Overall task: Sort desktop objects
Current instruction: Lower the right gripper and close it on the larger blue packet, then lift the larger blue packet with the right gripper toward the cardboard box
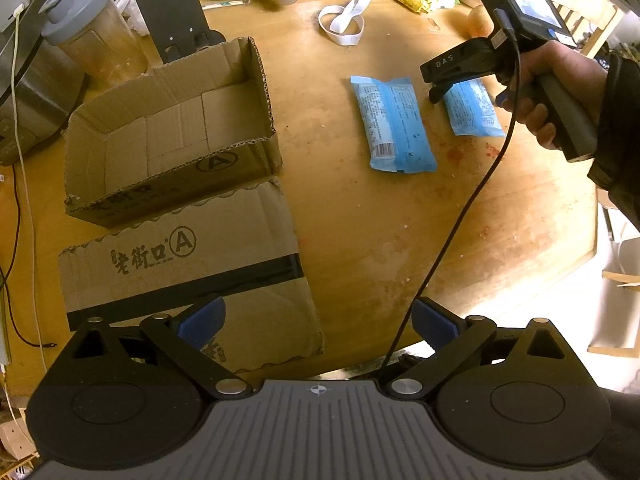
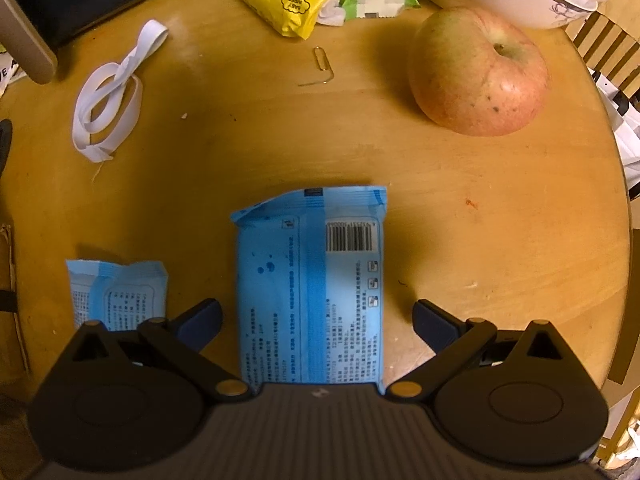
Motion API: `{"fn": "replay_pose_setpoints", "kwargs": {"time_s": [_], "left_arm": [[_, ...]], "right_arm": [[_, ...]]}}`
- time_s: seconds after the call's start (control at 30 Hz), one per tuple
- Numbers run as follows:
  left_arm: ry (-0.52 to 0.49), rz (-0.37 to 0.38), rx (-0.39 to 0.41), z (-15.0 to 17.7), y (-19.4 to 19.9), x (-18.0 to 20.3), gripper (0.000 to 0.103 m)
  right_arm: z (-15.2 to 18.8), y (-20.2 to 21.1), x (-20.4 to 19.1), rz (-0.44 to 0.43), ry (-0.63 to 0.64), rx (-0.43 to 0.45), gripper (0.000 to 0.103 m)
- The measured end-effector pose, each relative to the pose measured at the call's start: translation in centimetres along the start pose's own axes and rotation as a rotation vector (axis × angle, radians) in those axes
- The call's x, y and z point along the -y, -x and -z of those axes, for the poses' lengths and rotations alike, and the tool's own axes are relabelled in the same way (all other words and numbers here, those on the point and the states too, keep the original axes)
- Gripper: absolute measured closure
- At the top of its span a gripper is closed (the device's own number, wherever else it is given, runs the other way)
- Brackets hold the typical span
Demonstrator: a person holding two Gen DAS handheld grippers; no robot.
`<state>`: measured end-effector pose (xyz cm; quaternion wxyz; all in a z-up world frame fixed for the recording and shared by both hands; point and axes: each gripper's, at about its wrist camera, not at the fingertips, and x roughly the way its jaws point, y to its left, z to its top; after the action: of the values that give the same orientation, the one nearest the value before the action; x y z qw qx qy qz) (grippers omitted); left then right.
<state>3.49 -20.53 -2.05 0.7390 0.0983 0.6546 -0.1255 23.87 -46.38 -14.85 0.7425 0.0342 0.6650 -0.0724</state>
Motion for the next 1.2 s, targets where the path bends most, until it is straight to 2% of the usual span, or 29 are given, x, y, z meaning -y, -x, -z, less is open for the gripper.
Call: {"fn": "replay_pose_setpoints", "kwargs": {"time_s": [0.33, 0.43, 0.5, 0.6, 0.87, 1.2], "left_arm": [[0.006, -0.002, 0.003, 0.2, 0.2, -0.2, 0.001], [0.009, -0.003, 0.004, 0.2, 0.2, -0.2, 0.001], [0.008, -0.003, 0.005, 0.2, 0.2, -0.2, 0.001], [0.004, -0.002, 0.007, 0.2, 0.3, -0.2, 0.001], [0.001, -0.001, 0.012, 0.3, 0.3, -0.1, 0.001], [0.006, 0.0, 0.015, 0.4, 0.5, -0.3, 0.001]], "right_arm": [[0.3, 0.1, 0.6, 0.002, -0.004, -0.005, 0.002], [0.4, 0.5, 0.8, -0.002, -0.003, -0.004, 0.01], [0.5, 0.8, 1.1, -0.008, -0.009, -0.001, 0.026], [0.4, 1.2, 1.4, -0.003, -0.009, 0.003, 0.036], [1.0, 1.6, 2.5, -0.01, -0.006, 0.015, 0.041], [1.4, 3.6, 3.9, -0.014, 0.012, 0.021, 0.041]]}}
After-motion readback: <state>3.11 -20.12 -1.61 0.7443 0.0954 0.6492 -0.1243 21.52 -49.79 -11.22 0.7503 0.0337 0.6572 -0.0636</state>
